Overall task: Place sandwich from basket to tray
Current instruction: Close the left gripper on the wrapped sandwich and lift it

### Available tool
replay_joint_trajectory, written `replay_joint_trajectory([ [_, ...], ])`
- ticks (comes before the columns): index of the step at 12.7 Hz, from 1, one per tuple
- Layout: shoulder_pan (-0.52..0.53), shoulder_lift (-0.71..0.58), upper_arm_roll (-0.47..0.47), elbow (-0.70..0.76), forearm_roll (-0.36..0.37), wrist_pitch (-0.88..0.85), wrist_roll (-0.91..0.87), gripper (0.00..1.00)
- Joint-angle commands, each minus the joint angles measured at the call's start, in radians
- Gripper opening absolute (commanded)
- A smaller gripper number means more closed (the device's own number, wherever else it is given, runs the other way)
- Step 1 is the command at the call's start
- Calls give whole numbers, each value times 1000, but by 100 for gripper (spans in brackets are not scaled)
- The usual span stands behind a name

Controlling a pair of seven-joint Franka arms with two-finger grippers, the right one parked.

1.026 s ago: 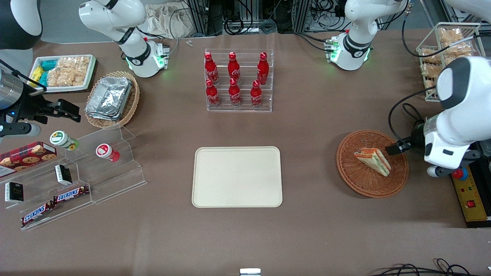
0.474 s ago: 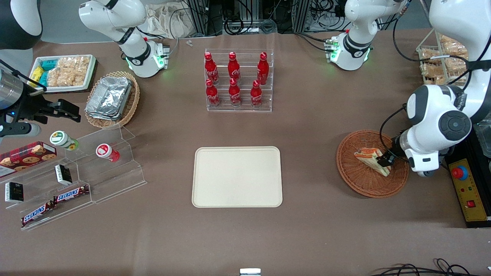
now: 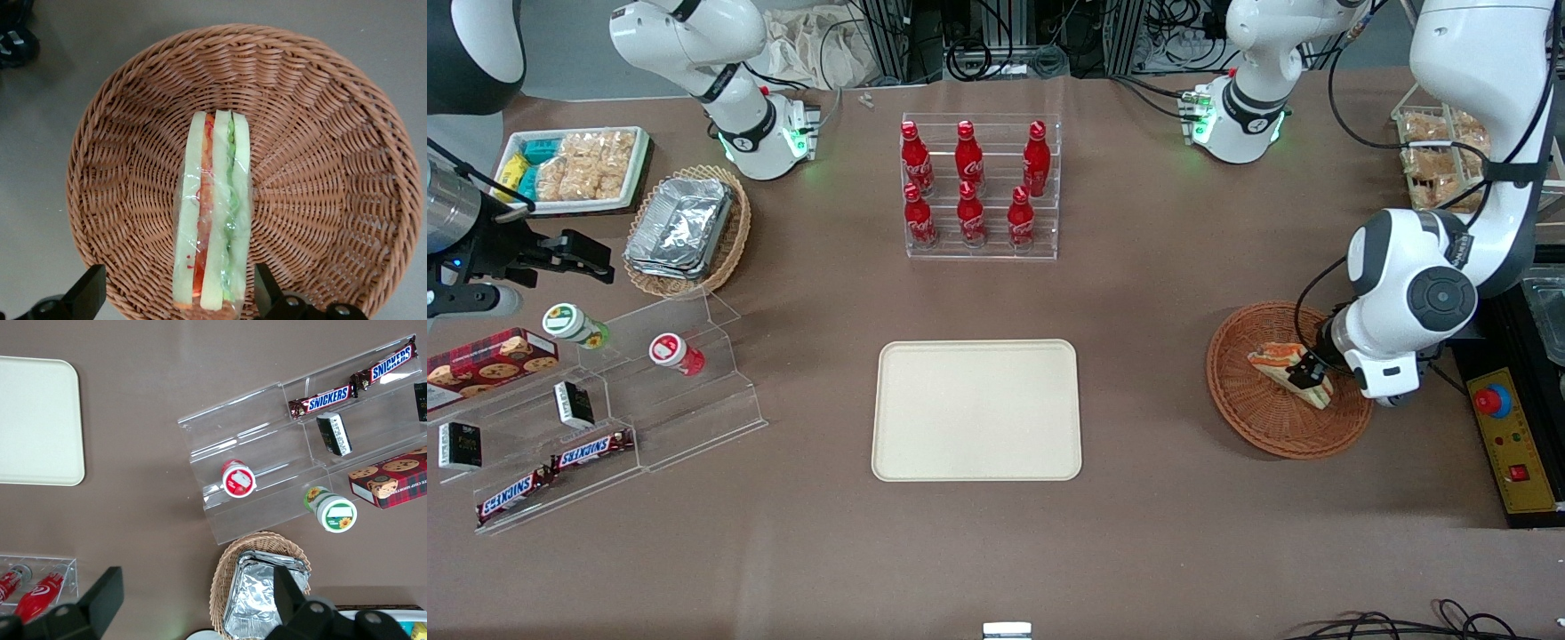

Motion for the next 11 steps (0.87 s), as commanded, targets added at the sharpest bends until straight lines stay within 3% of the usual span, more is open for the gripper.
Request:
replay_joint_trajectory([
  [1, 3, 25, 16, -13, 28, 51, -67, 100],
  [5, 1, 85, 17, -3, 29, 105, -100, 99],
  [6, 3, 85, 16, 1, 28, 105, -105, 81],
  [7, 1, 85, 16, 4, 28, 105, -117, 56],
  [8, 0, 85, 16, 7, 29, 105, -140, 24],
  [9, -2, 81, 16, 12, 29, 99, -147, 0],
  [11, -5, 61, 14, 30, 29, 84, -145, 0],
])
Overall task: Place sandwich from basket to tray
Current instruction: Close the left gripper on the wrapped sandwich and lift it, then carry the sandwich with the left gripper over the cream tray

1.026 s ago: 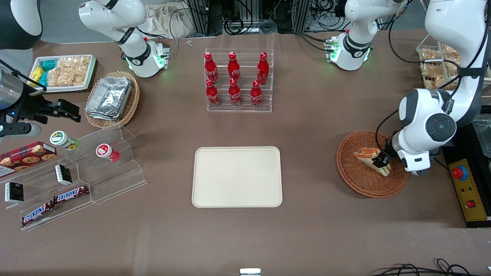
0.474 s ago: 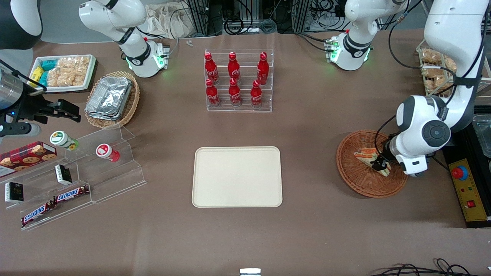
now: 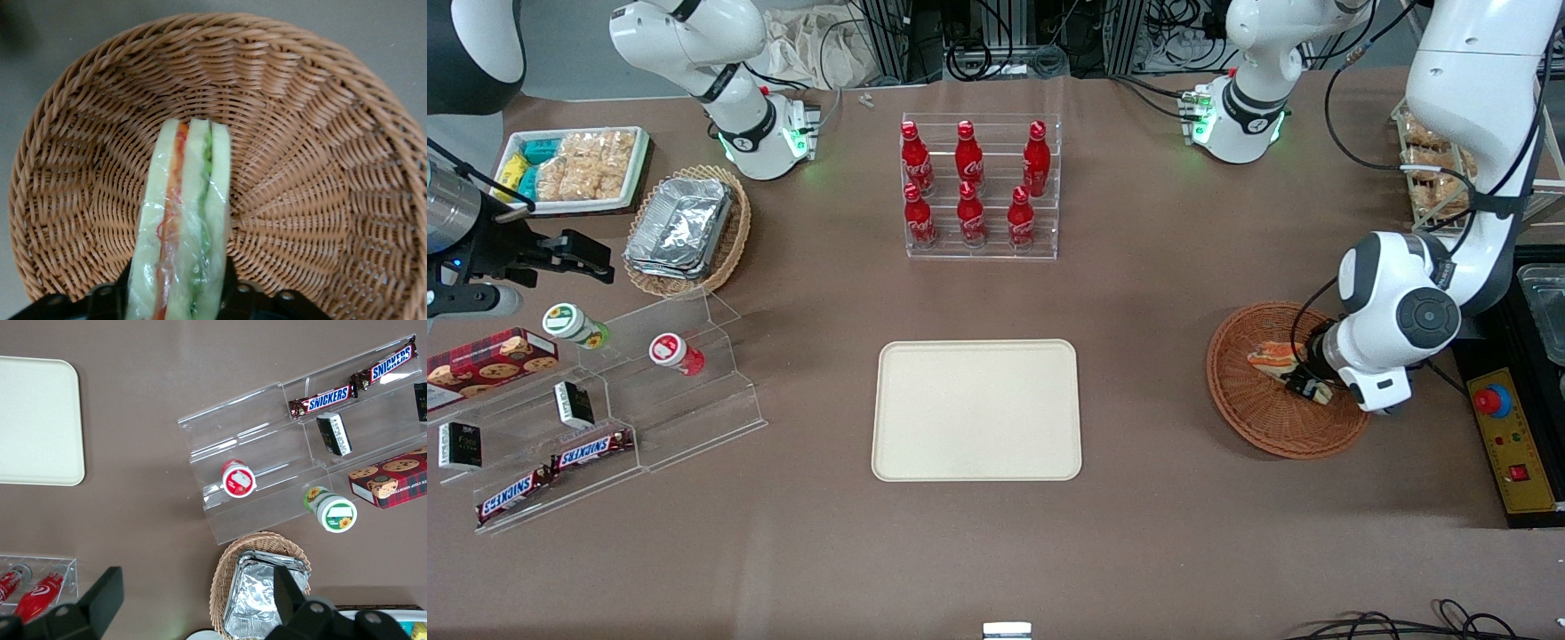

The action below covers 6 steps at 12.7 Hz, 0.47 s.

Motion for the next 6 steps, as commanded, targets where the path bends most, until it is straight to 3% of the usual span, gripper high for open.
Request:
replay_joint_trajectory([
  [1, -7, -27, -8, 57, 23, -68, -27, 0],
  [6, -43, -15, -63, 434, 15, -477, 94, 0],
])
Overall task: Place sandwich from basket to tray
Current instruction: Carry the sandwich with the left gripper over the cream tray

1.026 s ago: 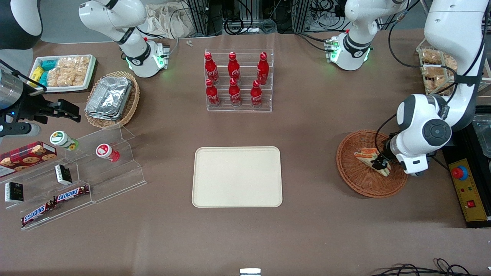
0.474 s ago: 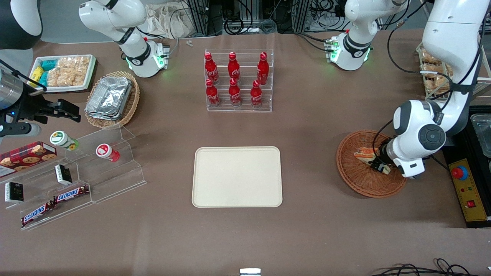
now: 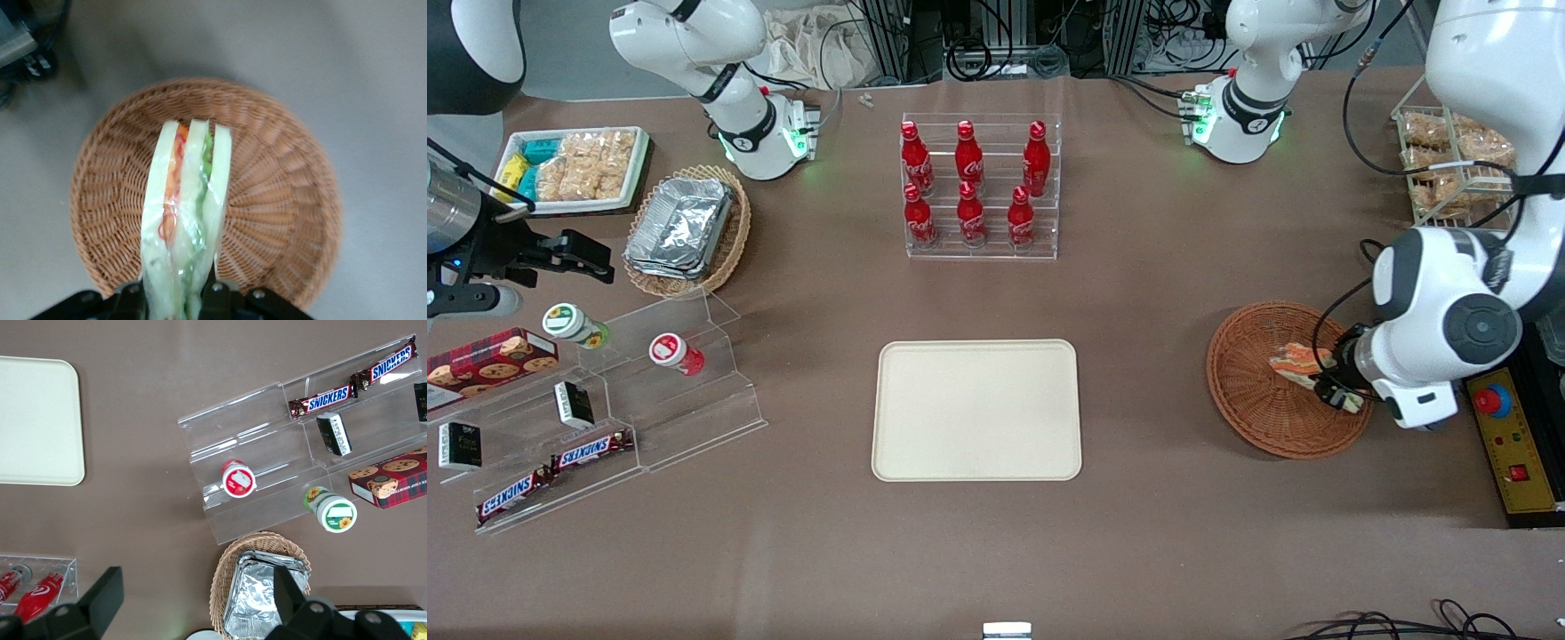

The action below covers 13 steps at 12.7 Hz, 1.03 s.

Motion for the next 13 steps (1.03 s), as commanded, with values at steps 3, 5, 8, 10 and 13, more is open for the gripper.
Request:
replay_joint_trajectory([
  [3, -106, 39, -56, 395, 3, -291, 313, 0],
  [5, -195, 50, -60, 464, -5, -301, 487, 0],
  [8, -364, 166, -77, 541, 0, -290, 576, 1],
  [10, -469, 298, -77, 605, 0, -247, 573, 0],
  [13, -573, 448, -73, 606, 12, -70, 515, 0],
])
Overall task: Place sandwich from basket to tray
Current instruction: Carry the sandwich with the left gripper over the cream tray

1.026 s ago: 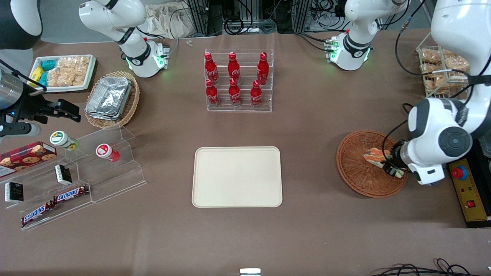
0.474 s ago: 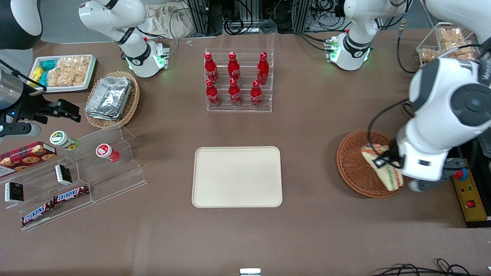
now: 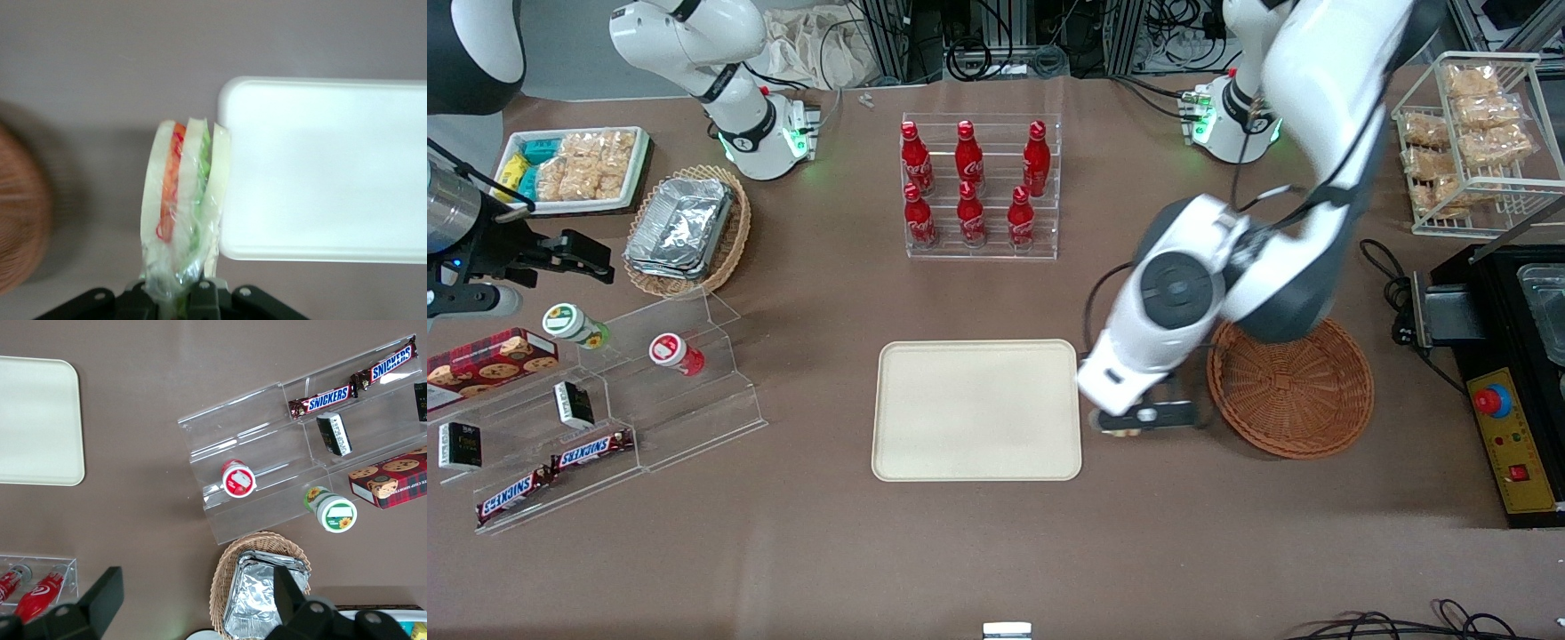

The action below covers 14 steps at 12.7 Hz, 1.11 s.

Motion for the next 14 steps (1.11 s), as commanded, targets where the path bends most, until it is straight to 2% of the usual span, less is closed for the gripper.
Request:
replay_joint_trajectory([
  [1, -64, 155, 9, 82, 16, 99, -36, 0],
  [4, -94, 236, 14, 82, 59, 155, -38, 0],
  [5, -95, 243, 14, 81, 59, 155, -35, 4],
  [6, -94, 245, 14, 78, 59, 155, -33, 27],
  [7, -92, 243, 15, 78, 61, 153, -36, 95],
  [8, -92, 234, 15, 78, 62, 152, -44, 100],
  [11, -59, 168, 14, 78, 47, 143, -116, 100],
  [12, -37, 127, 15, 67, 42, 134, -122, 100],
  [14, 38, -43, 12, -67, 39, 51, -119, 100],
])
